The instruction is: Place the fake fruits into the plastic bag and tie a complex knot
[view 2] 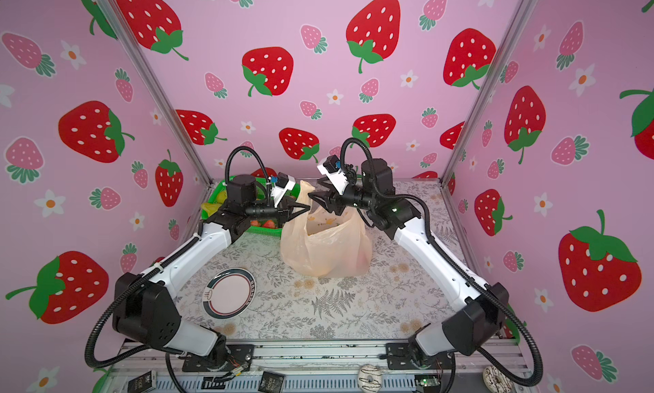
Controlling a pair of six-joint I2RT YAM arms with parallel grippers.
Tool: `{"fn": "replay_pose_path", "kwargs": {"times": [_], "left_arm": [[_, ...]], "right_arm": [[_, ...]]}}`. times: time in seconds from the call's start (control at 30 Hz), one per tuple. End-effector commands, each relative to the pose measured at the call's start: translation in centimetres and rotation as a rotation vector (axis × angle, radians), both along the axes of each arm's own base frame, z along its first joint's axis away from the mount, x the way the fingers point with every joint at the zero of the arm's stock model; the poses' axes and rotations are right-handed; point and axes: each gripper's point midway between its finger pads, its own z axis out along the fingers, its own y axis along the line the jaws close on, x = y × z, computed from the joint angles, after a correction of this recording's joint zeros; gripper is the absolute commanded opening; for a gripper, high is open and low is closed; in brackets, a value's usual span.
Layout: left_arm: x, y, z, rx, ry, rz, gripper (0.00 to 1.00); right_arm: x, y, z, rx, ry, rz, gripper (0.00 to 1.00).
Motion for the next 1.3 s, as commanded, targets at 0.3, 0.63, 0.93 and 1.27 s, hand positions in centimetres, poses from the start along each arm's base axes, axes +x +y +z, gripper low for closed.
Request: {"fn": "replay_pose_path", "kwargs": {"times": [0.3,0.63,0.93,1.27], "left_arm": [[0.4,0.4,1.5,-0.025,-0.021,0.061,0.00],[0.0,0.5,1.9,-0.029,-0.030,0.058,0.00],[-0.2,0.5,1.8,-0.024,-0.033,0.048,0.00],[-0.3,0.4,1.6,-0.020,-0.033,0.035,0.00]], "right_arm": [[-3.9,-5.2,2.7,0.051,-0.086,-0.108,0.84],[-0.3,-10.8,-4.3,0.130,0.029,-0.153,0.95],[1.3,-9.5,-8.0,0.151,-0.005,0.041,0.87],[2.5,-8.2,-8.7,0.171,-0.011,0.161,0.53]]}}
